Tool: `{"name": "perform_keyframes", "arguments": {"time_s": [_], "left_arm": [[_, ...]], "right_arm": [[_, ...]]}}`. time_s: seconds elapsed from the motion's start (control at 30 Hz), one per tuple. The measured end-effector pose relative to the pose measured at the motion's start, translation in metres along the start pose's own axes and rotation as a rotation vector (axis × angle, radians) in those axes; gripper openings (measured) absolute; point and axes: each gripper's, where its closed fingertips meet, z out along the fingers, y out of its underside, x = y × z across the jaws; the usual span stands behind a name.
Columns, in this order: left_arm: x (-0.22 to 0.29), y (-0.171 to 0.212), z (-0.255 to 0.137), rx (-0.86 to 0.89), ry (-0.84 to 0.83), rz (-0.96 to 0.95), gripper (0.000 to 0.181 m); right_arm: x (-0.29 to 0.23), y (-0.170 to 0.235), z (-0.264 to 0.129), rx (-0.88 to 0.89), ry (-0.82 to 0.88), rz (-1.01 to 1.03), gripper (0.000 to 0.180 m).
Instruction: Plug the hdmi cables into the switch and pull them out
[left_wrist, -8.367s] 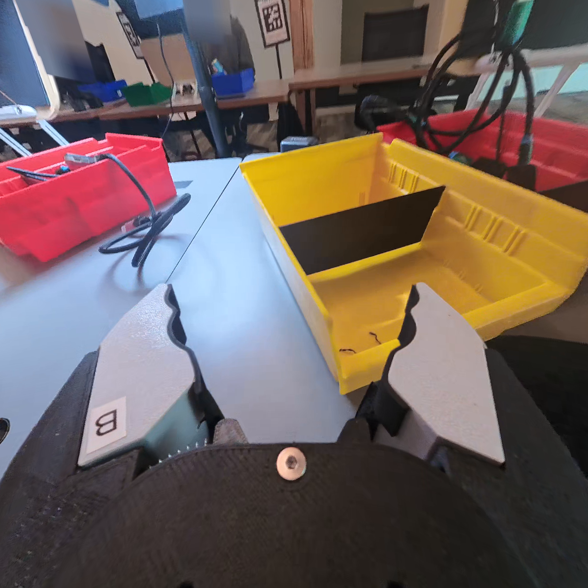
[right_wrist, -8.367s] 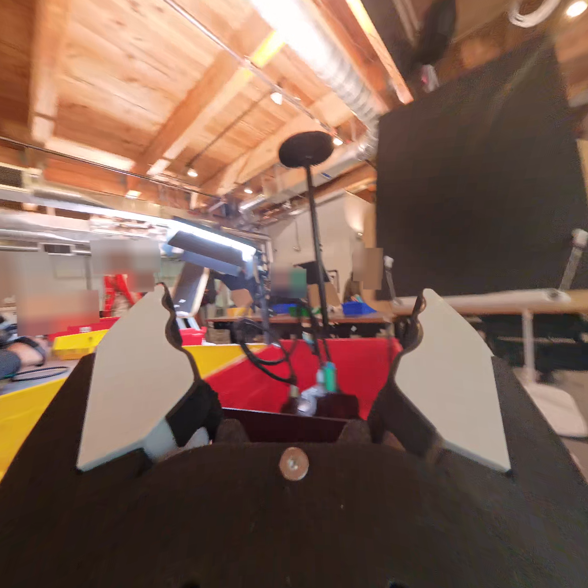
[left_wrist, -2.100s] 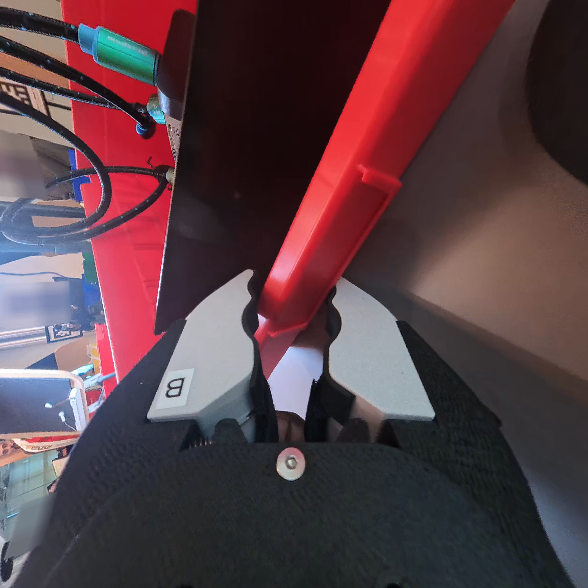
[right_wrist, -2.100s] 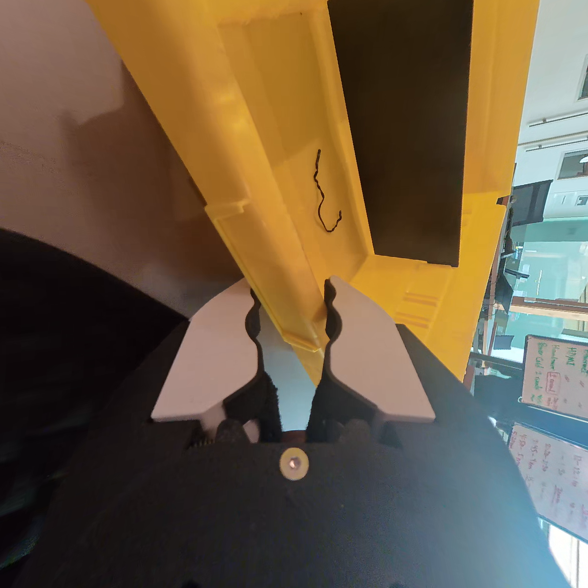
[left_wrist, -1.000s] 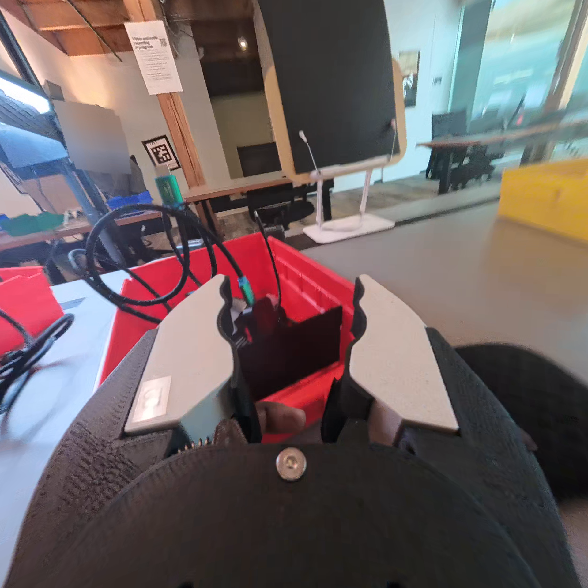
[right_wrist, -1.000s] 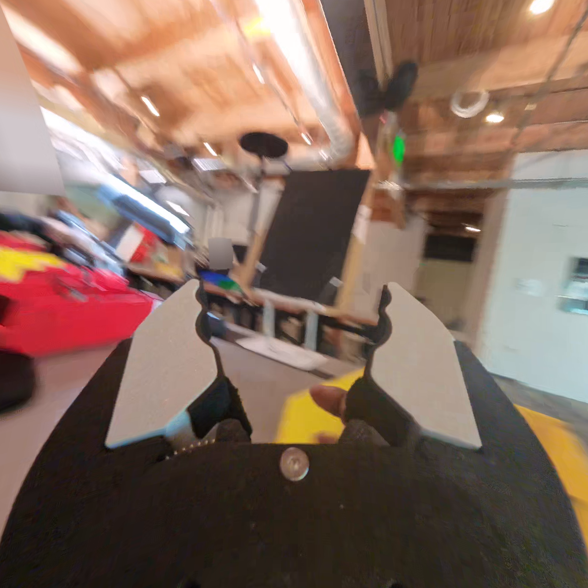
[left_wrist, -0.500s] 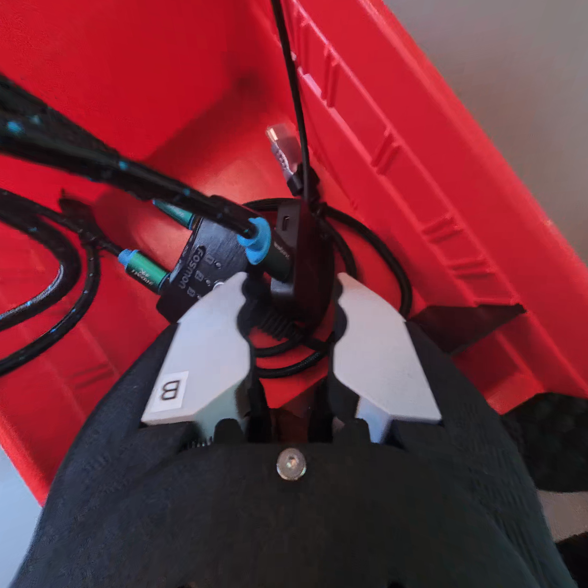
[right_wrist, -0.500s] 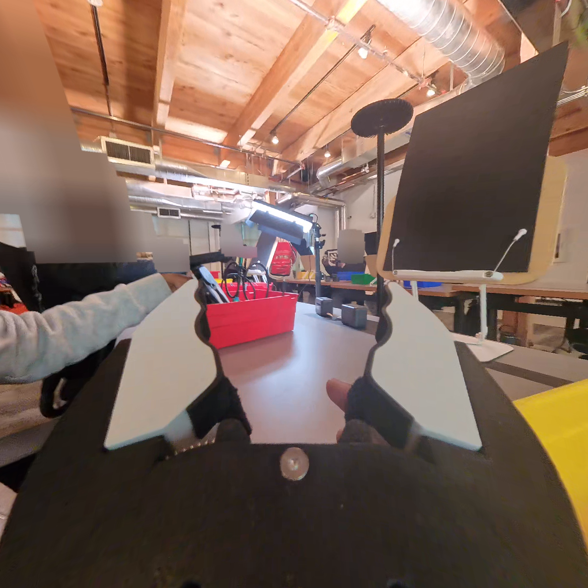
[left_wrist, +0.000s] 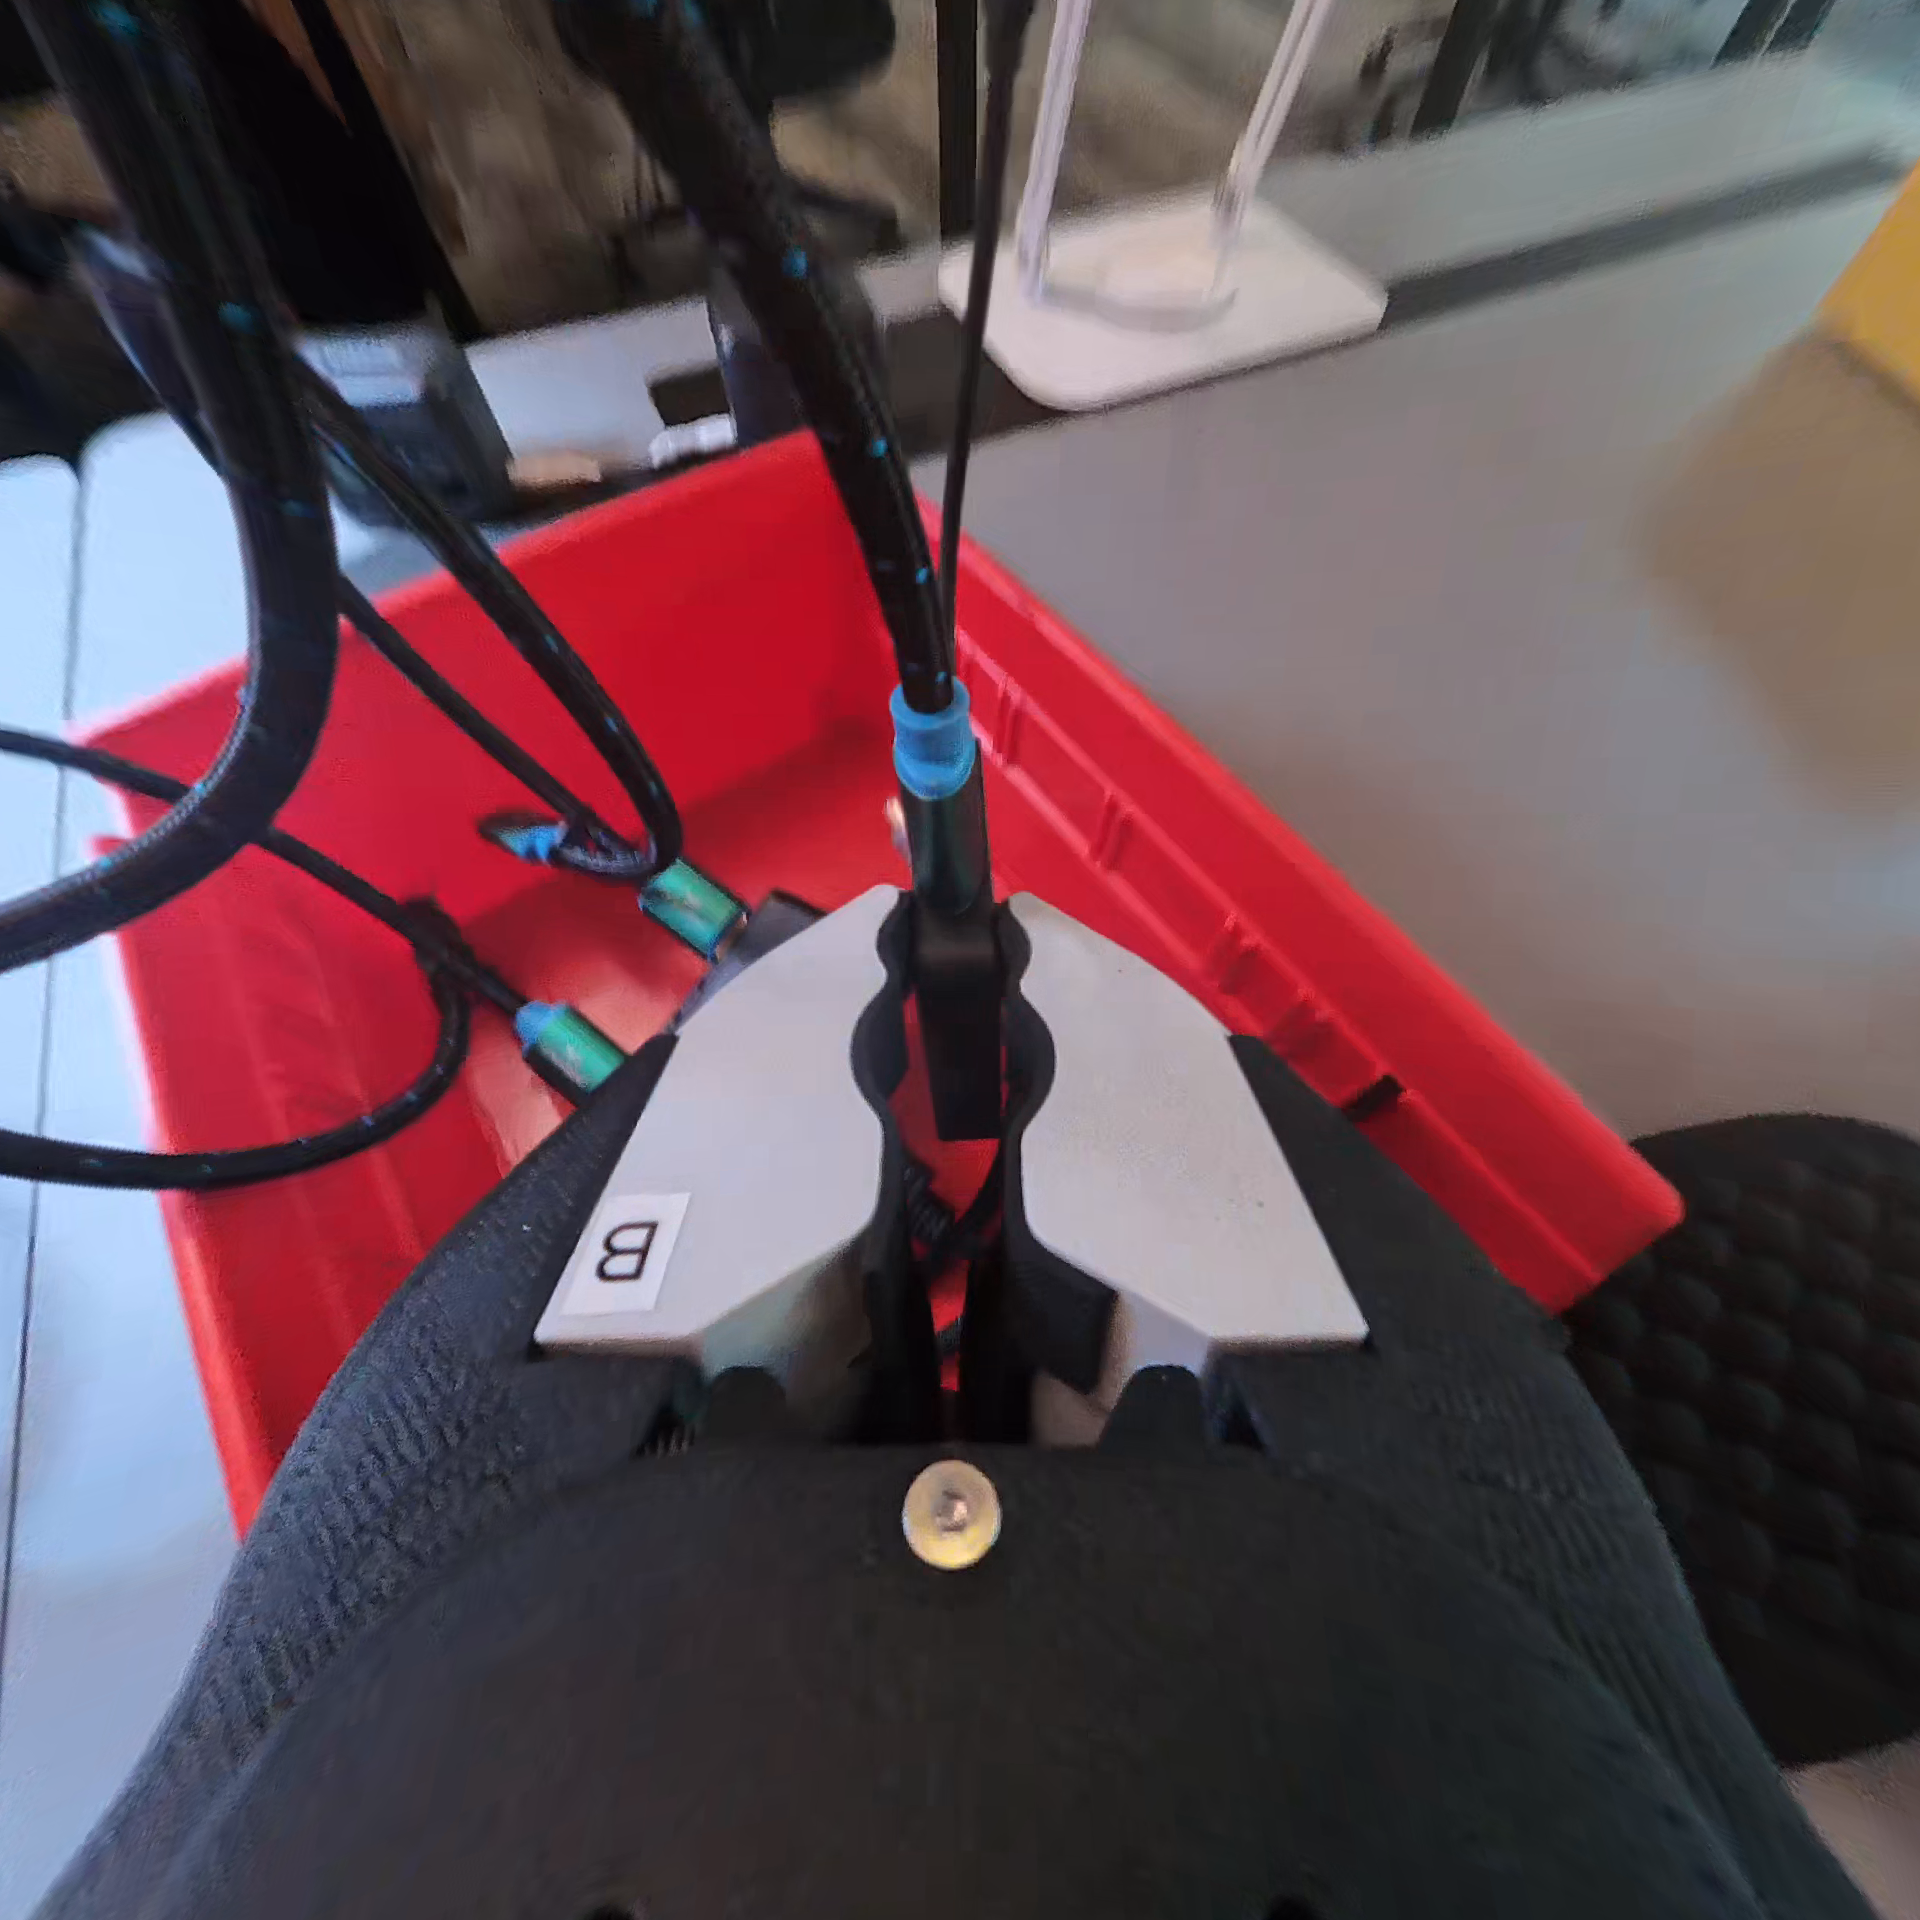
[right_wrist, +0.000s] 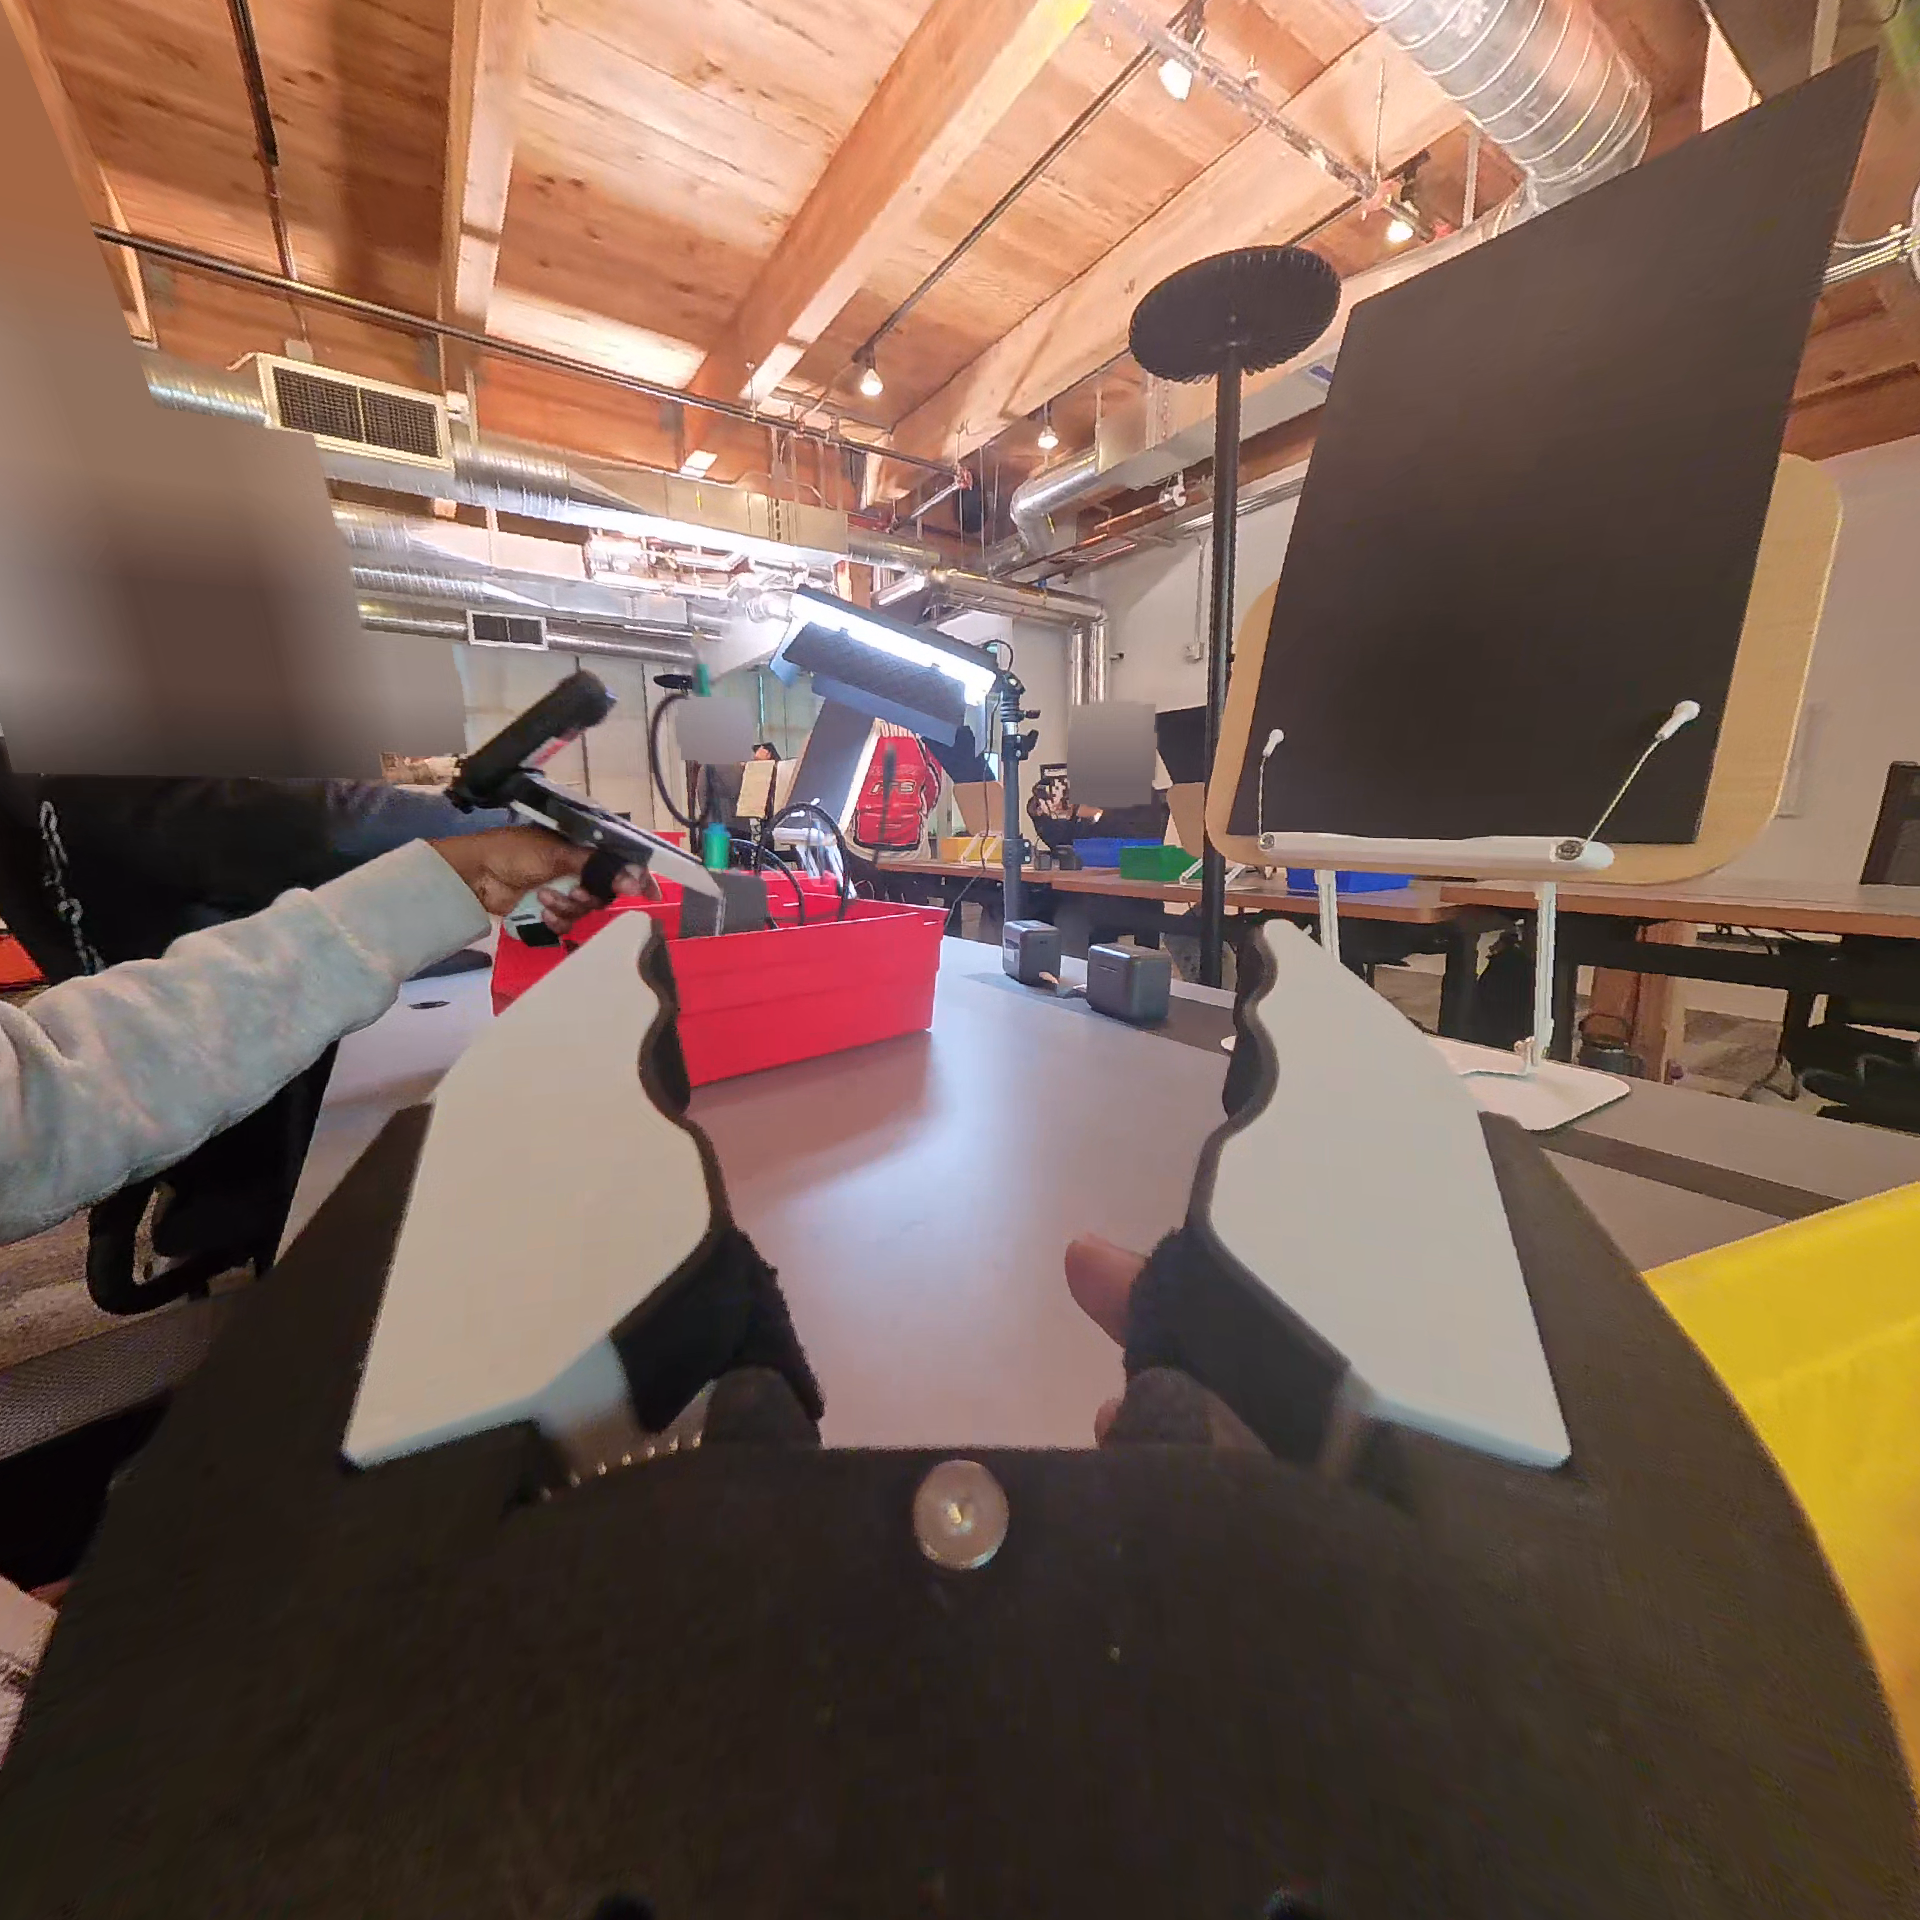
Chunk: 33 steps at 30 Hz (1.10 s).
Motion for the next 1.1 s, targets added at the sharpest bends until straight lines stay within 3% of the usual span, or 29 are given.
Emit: {"name": "perform_keyframes", "arguments": {"time_s": [0.03,0.3,0.53,0.67,0.87,1.1], "left_arm": [[0.001,-0.01,-0.006,0.062,0.005,0.011,0.014],[0.013,-0.08,-0.065,0.419,-0.155,0.125,0.013],[0.09,-0.111,-0.096,0.596,-0.263,0.307,0.013],[0.148,-0.098,-0.077,0.585,-0.253,0.39,0.013],[0.22,-0.062,-0.013,0.517,-0.075,0.38,0.013],[0.238,-0.033,0.035,0.453,-0.023,0.3,0.013]], "right_arm": [[0.001,0.0,0.0,-0.001,0.004,0.002,0.102],[0.008,0.008,0.001,-0.045,0.053,-0.033,0.097],[0.017,0.019,0.002,-0.103,0.11,-0.022,0.086],[0.018,0.032,0.003,-0.184,0.123,-0.081,0.075],[-0.004,0.058,0.013,-0.37,0.036,-0.163,0.055],[-0.079,0.055,0.082,-0.336,-0.17,-0.235,0.048]]}}
